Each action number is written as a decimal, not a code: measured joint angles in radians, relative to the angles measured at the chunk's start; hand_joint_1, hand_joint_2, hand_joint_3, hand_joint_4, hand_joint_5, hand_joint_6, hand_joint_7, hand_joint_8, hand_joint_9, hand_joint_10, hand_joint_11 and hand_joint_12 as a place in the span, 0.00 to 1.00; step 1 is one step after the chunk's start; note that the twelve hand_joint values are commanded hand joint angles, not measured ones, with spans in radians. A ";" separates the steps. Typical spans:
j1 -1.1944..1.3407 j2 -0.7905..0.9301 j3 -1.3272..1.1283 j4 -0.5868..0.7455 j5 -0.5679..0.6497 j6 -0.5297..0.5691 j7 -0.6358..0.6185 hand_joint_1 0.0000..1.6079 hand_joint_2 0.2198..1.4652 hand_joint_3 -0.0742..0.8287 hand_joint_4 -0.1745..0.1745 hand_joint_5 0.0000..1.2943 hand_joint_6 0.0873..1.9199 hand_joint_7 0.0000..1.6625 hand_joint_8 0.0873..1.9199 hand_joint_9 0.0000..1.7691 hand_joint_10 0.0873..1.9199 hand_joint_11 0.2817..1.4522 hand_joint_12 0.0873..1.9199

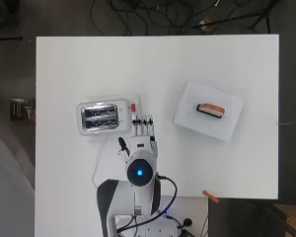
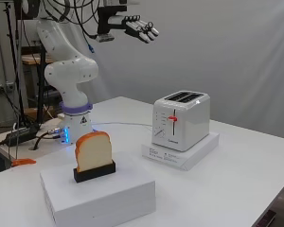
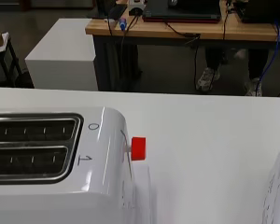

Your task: Teleoperate dual arm-hand system to toast a bread

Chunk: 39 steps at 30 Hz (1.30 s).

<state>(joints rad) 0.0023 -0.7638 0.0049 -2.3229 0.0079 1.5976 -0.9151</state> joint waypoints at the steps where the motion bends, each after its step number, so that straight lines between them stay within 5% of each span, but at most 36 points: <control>1: -0.002 0.021 -0.005 0.029 -0.003 0.002 -0.003 0.16 0.70 0.07 0.48 0.05 0.00 0.10 0.00 0.16 0.00 0.06 0.00; 4: -0.010 0.142 -0.051 0.143 -0.025 -0.063 0.017 0.18 0.66 0.08 0.53 0.10 0.00 0.09 0.00 0.14 0.00 0.06 0.00; 12: -0.034 0.406 -0.290 0.202 -0.107 -0.054 -0.058 0.20 0.67 0.08 0.28 0.17 0.00 0.17 0.00 0.22 0.00 0.11 0.00; 22: -0.028 0.717 -0.343 0.332 -0.178 -0.004 -0.095 0.22 0.71 0.09 0.26 0.21 0.00 0.24 0.00 0.29 0.00 0.15 0.00; 29: -0.042 0.910 -0.376 0.582 -0.121 -0.108 -0.203 0.31 0.68 0.07 0.57 0.25 0.00 0.27 0.00 0.36 0.00 0.19 0.00; 33: -0.106 1.029 -0.417 0.672 -0.090 -0.148 -0.264 0.34 0.67 0.07 0.62 0.25 0.00 0.25 0.00 0.33 0.00 0.17 0.00; 39: -0.134 1.019 -0.433 0.524 -0.118 -0.102 -0.317 0.39 0.65 0.07 0.59 0.26 0.00 0.27 0.00 0.34 0.00 0.18 0.00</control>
<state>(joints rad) -0.1314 0.2552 -0.4279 -1.7987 -0.1098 1.4953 -1.2319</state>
